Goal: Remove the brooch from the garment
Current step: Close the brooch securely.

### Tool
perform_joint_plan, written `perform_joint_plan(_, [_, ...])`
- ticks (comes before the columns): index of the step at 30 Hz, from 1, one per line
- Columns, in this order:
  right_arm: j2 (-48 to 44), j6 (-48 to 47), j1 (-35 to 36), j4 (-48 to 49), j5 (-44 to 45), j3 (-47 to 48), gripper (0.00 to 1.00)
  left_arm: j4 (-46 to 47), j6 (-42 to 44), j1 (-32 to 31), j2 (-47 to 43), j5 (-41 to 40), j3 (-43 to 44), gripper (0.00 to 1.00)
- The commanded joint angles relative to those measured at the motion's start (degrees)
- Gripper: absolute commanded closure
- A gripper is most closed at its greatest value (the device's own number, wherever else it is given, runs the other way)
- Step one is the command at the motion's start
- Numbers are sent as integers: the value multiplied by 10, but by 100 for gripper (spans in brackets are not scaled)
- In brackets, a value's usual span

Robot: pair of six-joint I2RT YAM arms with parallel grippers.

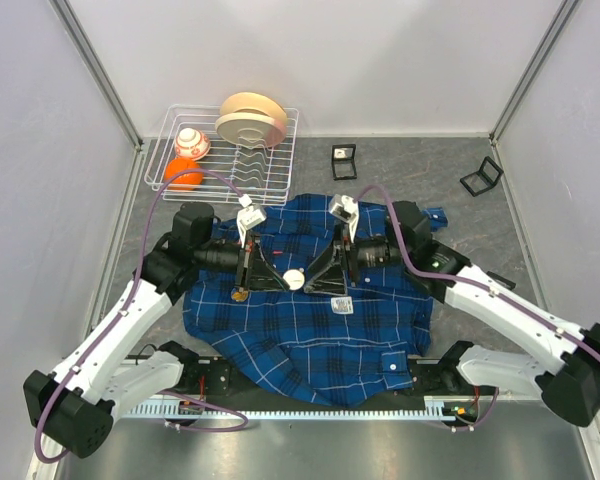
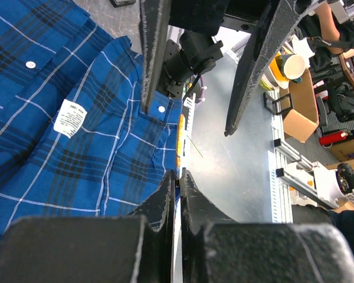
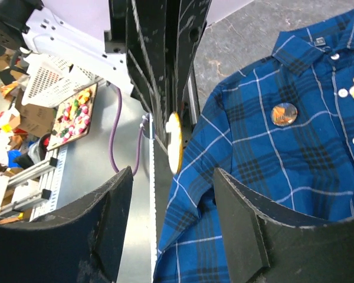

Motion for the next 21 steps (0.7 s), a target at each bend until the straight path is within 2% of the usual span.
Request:
perform_joint_plan(1, [41, 62, 0, 121, -53, 37, 36, 24, -21, 1, -14, 28, -4, 98])
perform_joint_plan(4, [50, 101, 1, 179, -70, 24, 39, 31, -27, 2, -14, 26, -8, 98])
perform_joint_plan(12, [58, 98, 1, 181, -84, 17, 54, 37, -31, 2, -9, 38, -6, 98])
perform_joint_plan(21, [68, 93, 1, 189, -82, -3, 52, 87, -76, 2, -21, 52, -21, 98])
